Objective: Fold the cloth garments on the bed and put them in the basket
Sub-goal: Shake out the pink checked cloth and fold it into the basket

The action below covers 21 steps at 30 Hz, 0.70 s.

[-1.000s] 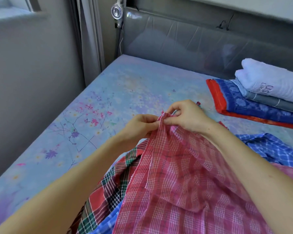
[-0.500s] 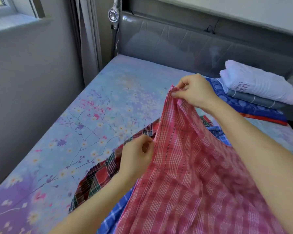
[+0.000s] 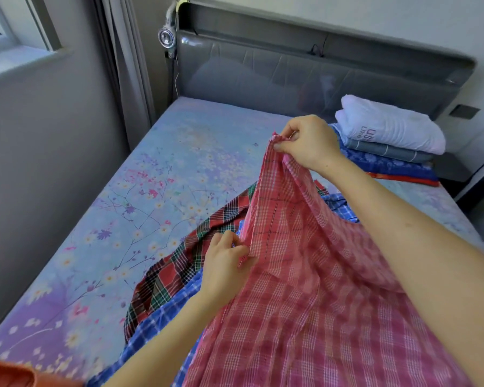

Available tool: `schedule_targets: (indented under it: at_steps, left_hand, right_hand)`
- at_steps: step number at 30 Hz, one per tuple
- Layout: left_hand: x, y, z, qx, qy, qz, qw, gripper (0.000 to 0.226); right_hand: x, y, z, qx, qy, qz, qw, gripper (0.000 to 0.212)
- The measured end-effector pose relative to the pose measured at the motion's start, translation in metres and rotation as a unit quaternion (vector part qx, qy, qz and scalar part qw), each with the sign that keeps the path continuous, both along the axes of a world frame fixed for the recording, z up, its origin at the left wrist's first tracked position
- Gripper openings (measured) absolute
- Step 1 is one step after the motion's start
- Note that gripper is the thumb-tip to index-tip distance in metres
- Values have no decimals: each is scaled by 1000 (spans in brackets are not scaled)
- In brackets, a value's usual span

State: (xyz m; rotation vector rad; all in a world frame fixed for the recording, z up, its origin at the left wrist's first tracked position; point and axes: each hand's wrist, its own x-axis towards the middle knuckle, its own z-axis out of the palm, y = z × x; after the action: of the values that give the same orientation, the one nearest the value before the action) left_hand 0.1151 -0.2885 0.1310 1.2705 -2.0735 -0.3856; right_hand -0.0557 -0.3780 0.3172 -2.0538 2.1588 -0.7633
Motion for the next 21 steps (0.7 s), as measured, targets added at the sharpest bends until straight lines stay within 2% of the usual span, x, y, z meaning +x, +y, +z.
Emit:
schedule_targets:
  at_steps: [2,3,5,7,8,10,12,15,18,21]
  left_hand:
    - [9,11,11,-55,6,-53,997,28]
    - [14,17,21,-54,31,-85,994,28]
    - [23,24,43,56,105,-126,985,27]
    - [28,27,54,207,151,-147,955,29]
    - [30,26,56,231,150,-140,951,28]
    - [33,18,51,248,103,-120,956,27]
    - [36,5,39,267,10,-80,960,22]
    - [45,-15,13,311,-83,-57,945,11]
    - [45,-15,-7,379,-87,-86,917,14]
    - [41,-7,-26,383,-128,-72,912,26]
  right_hand:
    - [-6,2,3,-12,0,-19,1000,14]
    - [-9,3,4,-18,0,-26,1000,14]
    - [-12,3,3,-30,-3,-41,999,15]
    - [-12,3,2,-47,-12,-58,997,17]
    - [-12,2,2,-55,-16,-64,996,18]
    - [-8,2,1,-68,-17,-70,995,19]
    - [-2,2,-1,-85,-11,-61,994,18]
    - [10,3,-2,-114,12,-37,993,17]
    - [17,3,0,-135,26,-9,990,16]
    - [17,5,4,-140,-19,5,990,14]
